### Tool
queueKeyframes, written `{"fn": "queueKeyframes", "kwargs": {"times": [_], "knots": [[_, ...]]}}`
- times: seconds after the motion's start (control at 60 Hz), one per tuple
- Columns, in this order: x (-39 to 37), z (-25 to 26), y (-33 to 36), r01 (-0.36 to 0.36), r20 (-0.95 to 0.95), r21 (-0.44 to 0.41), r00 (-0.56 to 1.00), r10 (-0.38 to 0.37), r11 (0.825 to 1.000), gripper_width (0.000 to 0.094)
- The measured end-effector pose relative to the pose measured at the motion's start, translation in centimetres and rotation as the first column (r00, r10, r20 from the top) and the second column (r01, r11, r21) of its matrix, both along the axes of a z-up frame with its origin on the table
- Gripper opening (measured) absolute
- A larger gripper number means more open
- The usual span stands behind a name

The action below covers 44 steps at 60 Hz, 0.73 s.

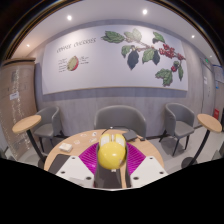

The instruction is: Arrange mouse

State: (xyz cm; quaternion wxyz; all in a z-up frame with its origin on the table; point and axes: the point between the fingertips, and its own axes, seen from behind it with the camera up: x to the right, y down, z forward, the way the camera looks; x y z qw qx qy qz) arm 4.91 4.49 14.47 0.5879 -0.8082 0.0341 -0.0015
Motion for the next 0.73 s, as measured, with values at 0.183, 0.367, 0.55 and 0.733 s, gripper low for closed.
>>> {"fn": "queueKeyframes", "kwargs": {"times": [0.183, 0.367, 0.55, 0.733], "knots": [[-10.9, -10.2, -1.3, -0.078, 0.004, -0.205, 0.997, 0.080, 0.976, 0.0365], [-12.6, -15.5, -2.0, -0.078, 0.090, -0.315, 0.990, 0.111, 0.946, 0.0431], [-14.6, -13.3, -4.5, -0.274, -0.005, -0.318, 0.958, 0.288, 0.908, 0.0866], [-9.5, -10.2, -9.6, -0.328, -0.003, -0.288, 0.940, 0.342, 0.900, 0.0859]]}}
